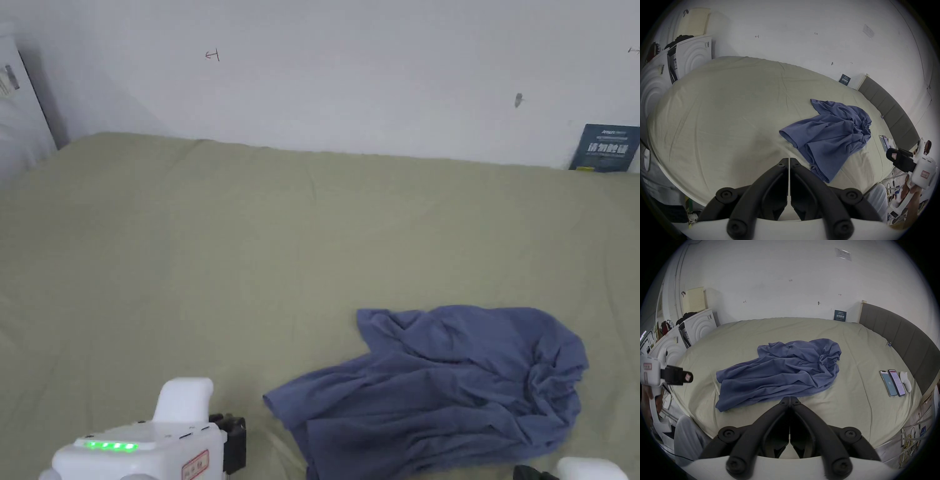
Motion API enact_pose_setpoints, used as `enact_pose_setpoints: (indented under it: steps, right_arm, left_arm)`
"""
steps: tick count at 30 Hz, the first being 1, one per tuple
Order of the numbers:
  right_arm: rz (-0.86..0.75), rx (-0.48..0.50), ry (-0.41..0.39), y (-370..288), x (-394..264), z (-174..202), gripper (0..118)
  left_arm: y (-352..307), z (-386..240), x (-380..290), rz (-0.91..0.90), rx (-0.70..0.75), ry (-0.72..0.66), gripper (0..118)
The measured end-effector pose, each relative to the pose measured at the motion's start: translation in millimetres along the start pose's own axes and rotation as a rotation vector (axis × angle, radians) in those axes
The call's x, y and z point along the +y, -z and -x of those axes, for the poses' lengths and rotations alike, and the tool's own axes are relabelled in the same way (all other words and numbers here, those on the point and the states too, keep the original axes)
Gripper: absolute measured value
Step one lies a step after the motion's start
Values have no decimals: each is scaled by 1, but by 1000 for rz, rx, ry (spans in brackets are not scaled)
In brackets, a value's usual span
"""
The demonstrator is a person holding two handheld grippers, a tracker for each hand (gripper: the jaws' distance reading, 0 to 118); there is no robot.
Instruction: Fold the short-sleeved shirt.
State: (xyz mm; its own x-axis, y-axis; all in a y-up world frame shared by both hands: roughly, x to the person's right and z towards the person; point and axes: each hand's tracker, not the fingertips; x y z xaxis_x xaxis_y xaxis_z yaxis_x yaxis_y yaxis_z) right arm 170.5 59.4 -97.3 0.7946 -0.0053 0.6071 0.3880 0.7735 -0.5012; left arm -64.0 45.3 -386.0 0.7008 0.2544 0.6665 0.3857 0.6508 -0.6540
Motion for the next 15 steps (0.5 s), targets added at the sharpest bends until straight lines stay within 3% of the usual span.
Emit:
enact_pose_setpoints:
  steps: [1, 2, 4, 5, 6, 7, 13, 15]
  right_arm:
    - [4, 1, -4, 1, 0, 0, 0]
    - [6, 2, -3, 7, -3, -4, 0]
    - [13, 4, -1, 10, -3, -6, 0]
    - [20, 5, -1, 12, -4, -8, 0]
    - [28, 1, -3, 9, 0, -7, 0]
    - [32, -2, -5, 10, -1, -8, 0]
    - [62, -11, 10, 19, -8, -20, 0]
    - [68, -15, 12, 22, -12, -24, 0]
  left_arm:
    - [10, -3, 8, 19, 4, 33, 0]
    - [20, -4, 16, 42, -7, 64, 9]
    - [50, -5, 31, 71, 2, 88, 99]
    - [66, -4, 38, 97, -13, 90, 118]
    - [65, -5, 29, -1, -67, 98, 118]
    - [69, -2, 13, 119, -25, 89, 118]
    - [150, -19, 59, 199, 79, 172, 116]
    - [155, -21, 53, 245, 36, 189, 103]
